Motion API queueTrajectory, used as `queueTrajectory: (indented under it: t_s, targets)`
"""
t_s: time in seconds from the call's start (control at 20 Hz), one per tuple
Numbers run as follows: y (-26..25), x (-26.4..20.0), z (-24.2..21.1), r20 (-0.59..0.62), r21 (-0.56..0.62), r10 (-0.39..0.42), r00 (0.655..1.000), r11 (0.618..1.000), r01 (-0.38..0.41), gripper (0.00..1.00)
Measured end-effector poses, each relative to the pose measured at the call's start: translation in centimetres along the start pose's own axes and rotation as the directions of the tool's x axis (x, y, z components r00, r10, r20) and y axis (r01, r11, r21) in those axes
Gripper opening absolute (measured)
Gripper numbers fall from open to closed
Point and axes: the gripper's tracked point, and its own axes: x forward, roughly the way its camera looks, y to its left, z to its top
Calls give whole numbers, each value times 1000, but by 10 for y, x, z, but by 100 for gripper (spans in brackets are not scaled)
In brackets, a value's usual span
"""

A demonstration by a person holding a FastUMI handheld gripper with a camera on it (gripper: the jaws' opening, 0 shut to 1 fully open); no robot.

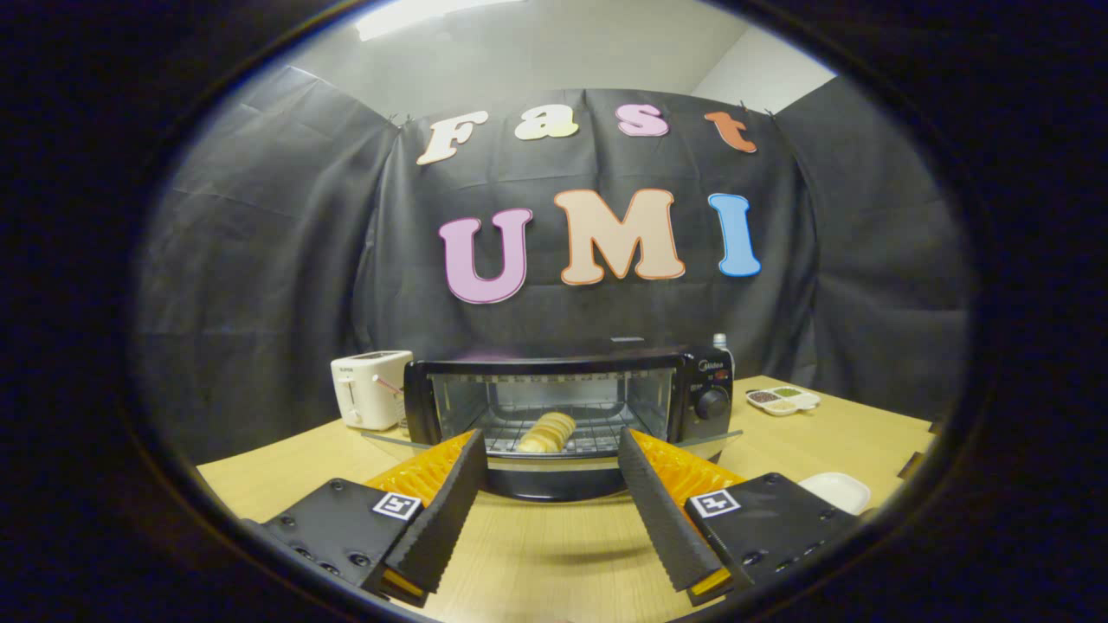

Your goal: Open the toaster oven, put the food inside, and close the toaster oven door.

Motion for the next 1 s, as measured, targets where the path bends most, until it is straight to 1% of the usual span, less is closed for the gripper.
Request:
queueTrajectory:
  t_s: [0.25, 0.45, 0.6, 0.8, 1.0]
  targets:
    - [2, 34, 17, 6, -9, 0, 1000, 1000, 0, 97]
    - [0, 58, 28, 25, -38, -16, 1000, 999, 17, 97]
    - [1, 76, 32, 34, -34, -27, 999, 999, 28, 97]
    - [-1, 92, 33, 9, -6, -46, 999, 999, 46, 97]
    - [-3, 105, 35, -5, -22, -58, 998, 998, 57, 97]
